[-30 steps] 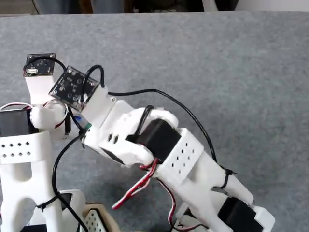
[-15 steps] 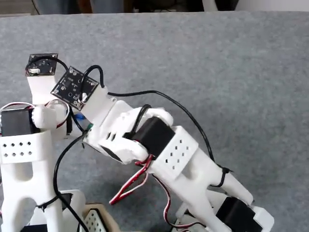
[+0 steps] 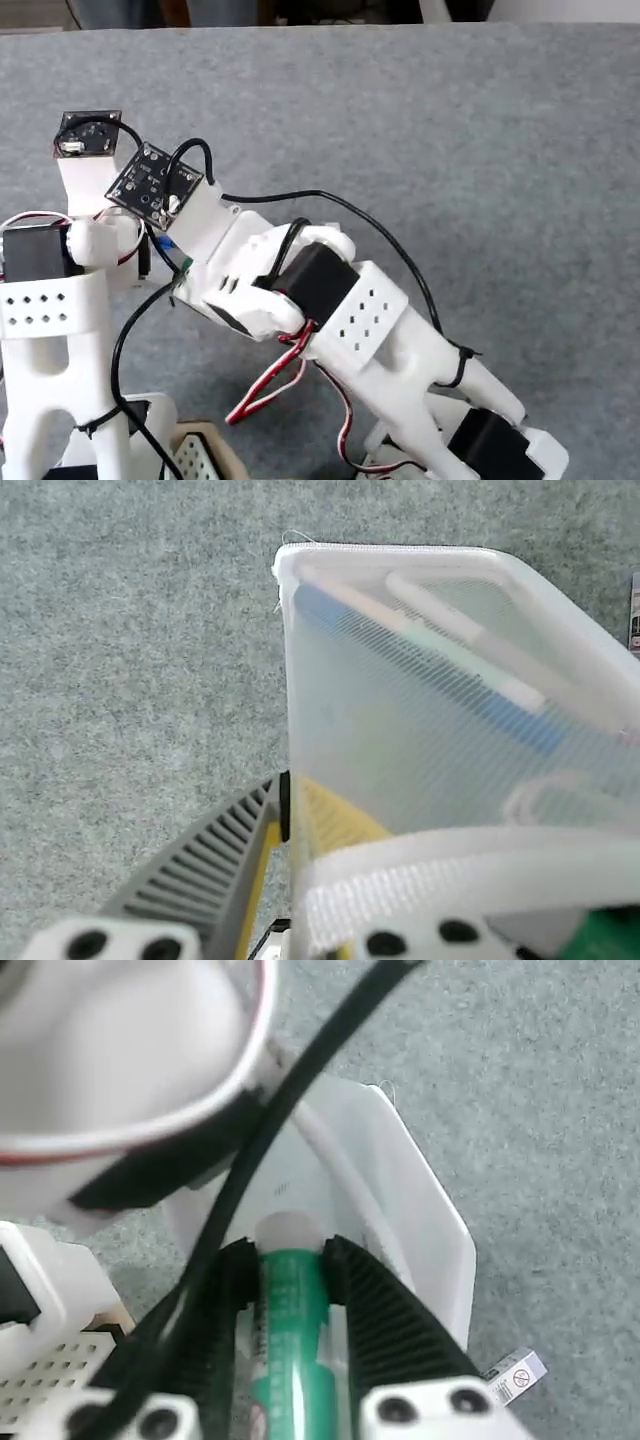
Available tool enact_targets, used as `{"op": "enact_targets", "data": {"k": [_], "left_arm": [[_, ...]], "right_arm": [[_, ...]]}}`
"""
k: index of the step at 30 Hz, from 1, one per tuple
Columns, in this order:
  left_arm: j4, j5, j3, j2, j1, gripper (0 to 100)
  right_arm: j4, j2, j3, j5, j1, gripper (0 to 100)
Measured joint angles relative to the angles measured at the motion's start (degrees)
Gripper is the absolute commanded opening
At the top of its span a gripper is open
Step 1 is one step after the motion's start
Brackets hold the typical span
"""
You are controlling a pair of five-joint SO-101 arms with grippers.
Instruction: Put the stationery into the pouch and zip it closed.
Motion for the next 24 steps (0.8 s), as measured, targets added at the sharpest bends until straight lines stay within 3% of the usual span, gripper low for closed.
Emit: {"op": "enact_targets", "data": {"k": [24], "left_arm": [[0.0, 0.0, 0.0, 0.0, 0.0, 3]], "right_arm": [[3.69, -3.25, -4.22, 0.0, 0.35, 16.5]]}}
